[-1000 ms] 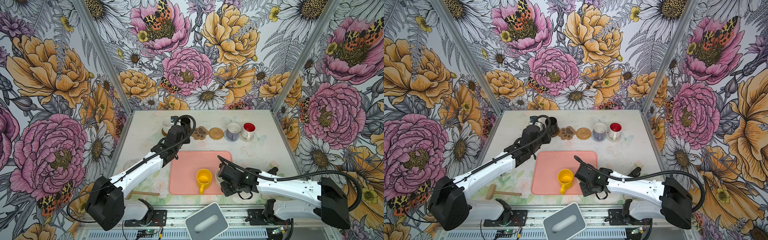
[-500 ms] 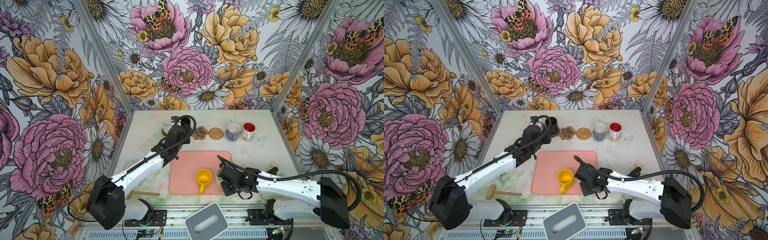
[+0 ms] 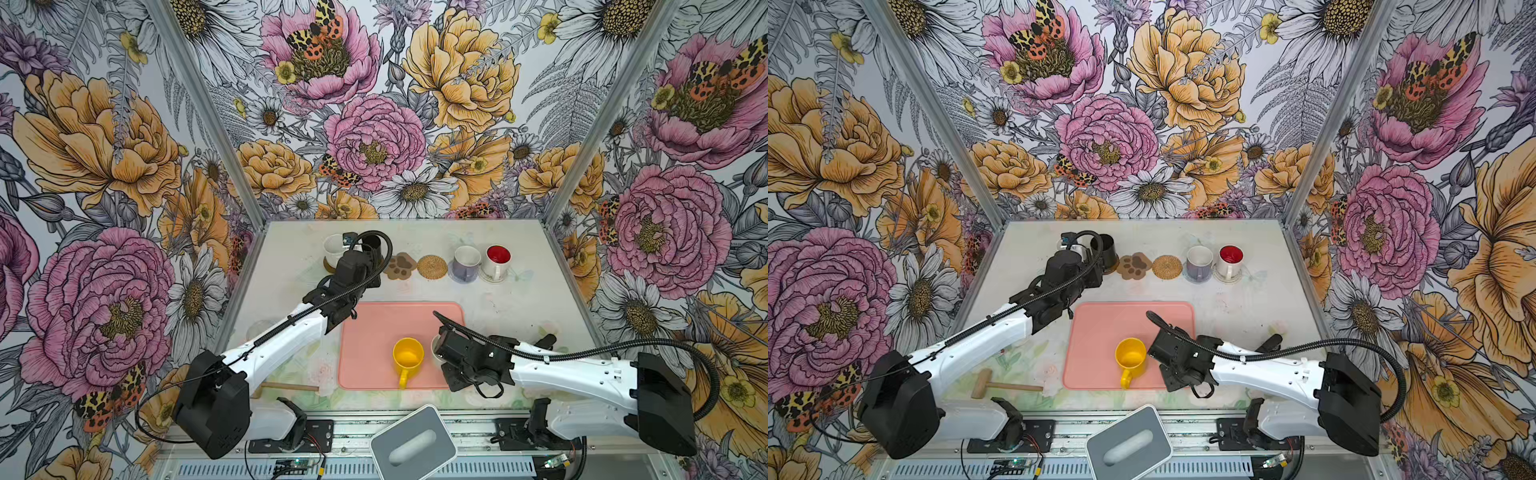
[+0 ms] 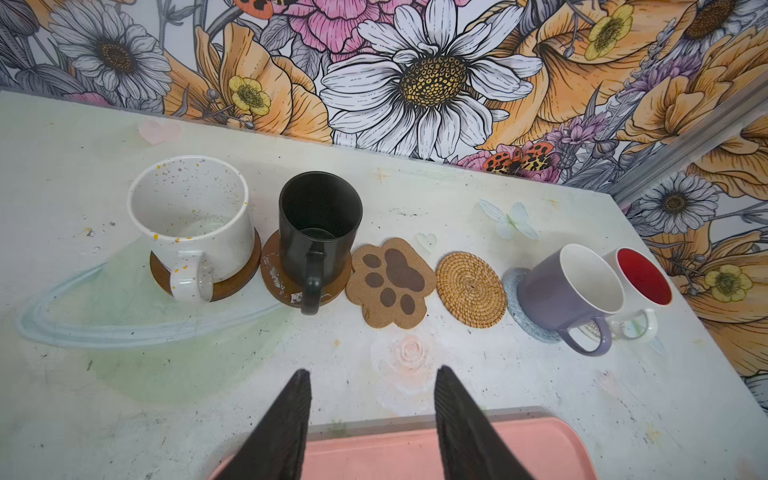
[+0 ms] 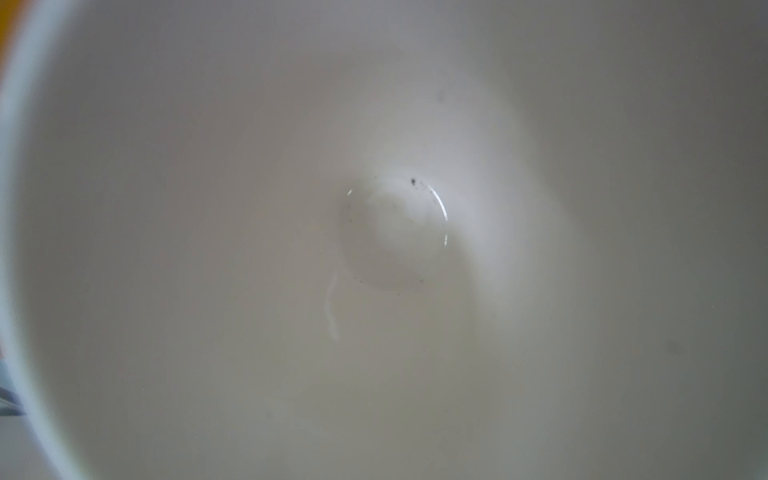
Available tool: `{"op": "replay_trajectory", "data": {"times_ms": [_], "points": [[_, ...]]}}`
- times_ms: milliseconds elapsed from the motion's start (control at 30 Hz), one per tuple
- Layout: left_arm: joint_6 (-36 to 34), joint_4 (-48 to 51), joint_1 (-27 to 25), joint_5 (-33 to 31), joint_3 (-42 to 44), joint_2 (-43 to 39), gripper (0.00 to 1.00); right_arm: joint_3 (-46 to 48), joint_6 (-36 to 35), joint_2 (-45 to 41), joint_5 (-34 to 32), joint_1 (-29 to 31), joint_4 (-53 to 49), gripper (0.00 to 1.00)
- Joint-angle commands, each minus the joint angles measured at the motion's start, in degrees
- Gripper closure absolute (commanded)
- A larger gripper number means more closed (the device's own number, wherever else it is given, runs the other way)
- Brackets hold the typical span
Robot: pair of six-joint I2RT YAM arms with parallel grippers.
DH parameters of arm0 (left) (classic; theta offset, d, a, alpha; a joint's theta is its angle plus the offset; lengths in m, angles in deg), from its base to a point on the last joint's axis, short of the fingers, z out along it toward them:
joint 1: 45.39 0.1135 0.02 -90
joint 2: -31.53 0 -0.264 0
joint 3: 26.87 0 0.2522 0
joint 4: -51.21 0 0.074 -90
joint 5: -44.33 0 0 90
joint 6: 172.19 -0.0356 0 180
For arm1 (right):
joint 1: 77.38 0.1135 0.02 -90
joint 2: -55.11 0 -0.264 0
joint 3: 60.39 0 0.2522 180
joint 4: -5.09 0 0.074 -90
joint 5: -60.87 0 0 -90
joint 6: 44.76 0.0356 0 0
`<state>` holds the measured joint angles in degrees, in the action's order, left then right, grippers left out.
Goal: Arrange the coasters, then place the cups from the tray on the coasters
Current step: 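Lower right gripper into the white mug and grasp its rim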
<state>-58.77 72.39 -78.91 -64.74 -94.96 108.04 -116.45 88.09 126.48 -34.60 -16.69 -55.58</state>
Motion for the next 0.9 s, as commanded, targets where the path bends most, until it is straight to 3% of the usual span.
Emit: {"op": "replay_trajectory", "data": {"times_ms": [0,200,867], "points": [[-1.18,-1.00,0.21,-0.09,-1.13,0.65,0.50,-1.38,0.20,1.04,-1.17,-0.13,1.36,0.86],[-1.19,-0.92,0.34,-0.09,-1.13,0.69,0.50,-2.07,-0.34,1.97,-1.05,-0.18,1.31,1.00],[-1.34,-0.45,0.91,-0.44,-0.77,0.24,0.50,-6.26,-1.88,0.76,-7.14,-0.02,1.17,1.00]]}}
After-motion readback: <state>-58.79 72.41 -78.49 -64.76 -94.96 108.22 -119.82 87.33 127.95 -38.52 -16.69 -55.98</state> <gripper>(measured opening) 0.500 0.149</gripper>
